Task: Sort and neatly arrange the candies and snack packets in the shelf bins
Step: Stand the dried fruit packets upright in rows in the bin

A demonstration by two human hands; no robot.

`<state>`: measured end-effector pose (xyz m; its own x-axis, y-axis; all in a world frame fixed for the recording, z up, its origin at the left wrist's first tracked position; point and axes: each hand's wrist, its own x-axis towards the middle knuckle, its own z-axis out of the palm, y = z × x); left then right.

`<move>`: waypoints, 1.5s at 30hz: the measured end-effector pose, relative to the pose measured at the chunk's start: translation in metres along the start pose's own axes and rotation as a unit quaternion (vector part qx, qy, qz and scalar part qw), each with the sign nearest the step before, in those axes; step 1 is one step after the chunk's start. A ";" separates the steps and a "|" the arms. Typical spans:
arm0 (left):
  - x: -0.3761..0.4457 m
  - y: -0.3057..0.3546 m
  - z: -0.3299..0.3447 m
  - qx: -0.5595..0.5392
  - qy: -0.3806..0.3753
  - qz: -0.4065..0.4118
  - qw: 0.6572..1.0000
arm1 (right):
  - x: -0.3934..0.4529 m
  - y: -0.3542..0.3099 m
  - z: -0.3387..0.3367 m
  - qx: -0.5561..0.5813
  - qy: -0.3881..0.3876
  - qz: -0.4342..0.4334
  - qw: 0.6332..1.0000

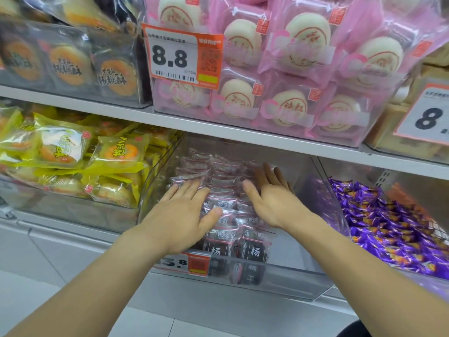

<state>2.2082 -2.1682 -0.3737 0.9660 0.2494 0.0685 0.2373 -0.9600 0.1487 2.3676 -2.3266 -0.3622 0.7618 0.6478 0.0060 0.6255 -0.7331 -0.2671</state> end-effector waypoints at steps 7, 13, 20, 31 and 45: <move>-0.016 0.003 -0.009 -0.051 0.080 0.028 0.995 | -0.093 -0.003 -0.027 0.061 0.019 -0.130 0.989; -0.046 0.028 -0.020 -0.044 0.204 0.127 0.970 | -0.119 0.010 0.000 0.056 -0.006 -0.189 0.980; -0.075 0.037 -0.003 0.064 0.151 0.096 0.982 | -0.125 0.011 0.003 0.001 -0.010 -0.209 0.978; -0.063 0.016 0.017 0.017 0.114 0.063 0.991 | -0.124 0.013 0.009 0.009 -0.045 -0.167 0.985; -0.009 0.000 0.017 0.008 0.147 0.069 0.987 | -0.082 0.009 0.004 -0.009 0.020 -0.116 0.993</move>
<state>2.2011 -2.1724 -0.3912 0.9182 0.1407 0.3702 0.1103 -0.9886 0.1021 2.3101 -2.3850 -0.3690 0.6026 0.7913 0.1030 0.7876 -0.5691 -0.2362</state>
